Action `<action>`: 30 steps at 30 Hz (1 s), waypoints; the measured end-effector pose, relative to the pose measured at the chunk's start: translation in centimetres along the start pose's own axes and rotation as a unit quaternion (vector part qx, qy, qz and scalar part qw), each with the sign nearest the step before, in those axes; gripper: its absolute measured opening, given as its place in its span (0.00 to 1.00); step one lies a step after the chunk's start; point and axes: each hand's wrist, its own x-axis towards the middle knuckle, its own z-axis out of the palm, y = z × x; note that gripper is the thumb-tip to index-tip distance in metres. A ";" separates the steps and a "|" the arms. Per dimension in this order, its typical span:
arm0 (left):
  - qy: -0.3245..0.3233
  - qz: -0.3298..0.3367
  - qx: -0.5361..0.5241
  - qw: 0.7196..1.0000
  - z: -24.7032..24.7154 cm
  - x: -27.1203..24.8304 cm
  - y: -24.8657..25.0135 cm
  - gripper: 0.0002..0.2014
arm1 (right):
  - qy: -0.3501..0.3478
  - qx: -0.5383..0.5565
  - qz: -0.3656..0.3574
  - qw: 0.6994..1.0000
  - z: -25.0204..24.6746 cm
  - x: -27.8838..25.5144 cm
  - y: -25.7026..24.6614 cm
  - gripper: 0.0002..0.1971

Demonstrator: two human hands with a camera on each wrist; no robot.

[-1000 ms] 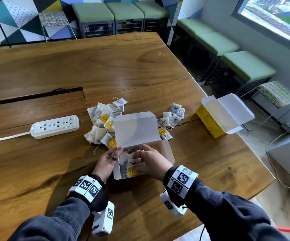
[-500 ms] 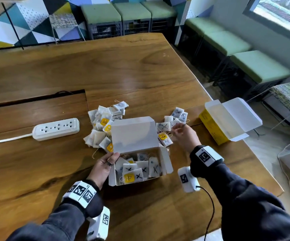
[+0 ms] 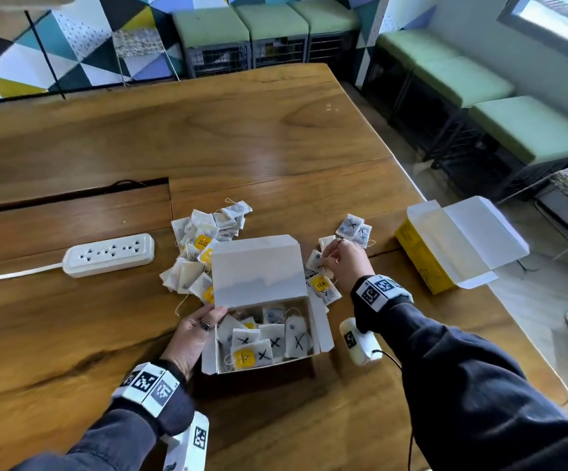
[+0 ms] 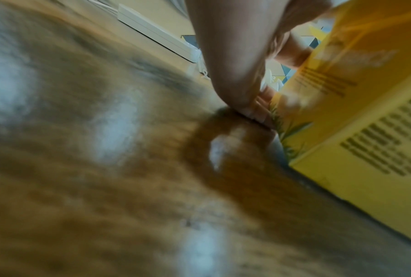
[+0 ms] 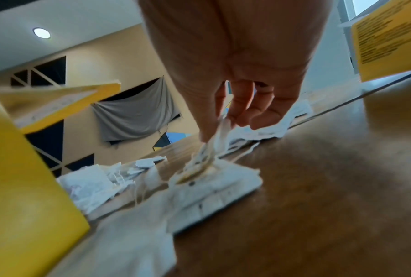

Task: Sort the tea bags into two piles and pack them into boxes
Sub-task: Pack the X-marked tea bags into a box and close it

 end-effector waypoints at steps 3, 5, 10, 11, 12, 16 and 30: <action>0.001 -0.004 0.003 1.000 0.0 0.1 0.0 0.09 | -0.006 0.096 0.011 0.995 -1.2 -1.2 1.0 0.08; 0.005 -0.006 -0.002 1.000 0.1 0.1 0.1 0.07 | -0.041 0.133 0.039 0.989 -1.3 -1.7 1.8 0.11; 0.017 -0.010 0.030 0.999 0.1 0.0 0.1 0.05 | -0.075 0.018 0.074 0.994 1.1 -3.0 2.2 0.20; 0.016 -0.007 0.034 0.999 0.2 -0.1 0.1 0.05 | -0.072 0.004 0.077 0.994 1.3 -3.3 1.8 0.23; 0.018 -0.004 0.039 0.999 0.1 -0.1 0.1 0.04 | -0.076 0.000 0.084 0.994 1.4 -3.5 1.5 0.25; 0.040 0.011 0.072 0.997 0.3 -0.3 0.2 0.07 | -0.111 -0.035 0.075 0.990 0.8 -4.3 0.9 0.17; 0.125 0.045 0.062 0.989 -1.4 -1.8 0.7 0.15 | -0.107 -0.093 0.053 0.989 2.6 -6.8 -0.6 0.22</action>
